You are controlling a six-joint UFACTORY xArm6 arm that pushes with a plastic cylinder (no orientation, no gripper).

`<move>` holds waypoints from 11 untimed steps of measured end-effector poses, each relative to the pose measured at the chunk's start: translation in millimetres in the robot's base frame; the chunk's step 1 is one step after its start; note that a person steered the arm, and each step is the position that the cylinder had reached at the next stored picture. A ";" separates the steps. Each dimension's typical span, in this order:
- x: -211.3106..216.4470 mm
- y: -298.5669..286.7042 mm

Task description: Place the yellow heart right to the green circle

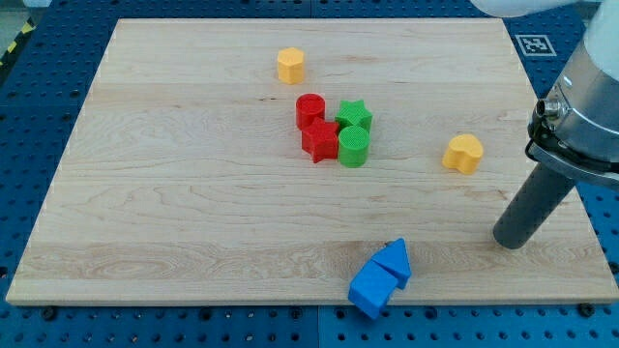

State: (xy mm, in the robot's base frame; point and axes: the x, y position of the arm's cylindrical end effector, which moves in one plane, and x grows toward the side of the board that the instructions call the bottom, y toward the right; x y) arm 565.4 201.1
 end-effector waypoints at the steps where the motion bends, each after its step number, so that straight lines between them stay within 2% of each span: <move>1: 0.0 0.0; 3: -17.2 66.6; 4: -54.0 69.8; 7: -79.8 69.8; 9: -131.1 47.6; 10: -128.1 4.0; 11: -113.2 1.5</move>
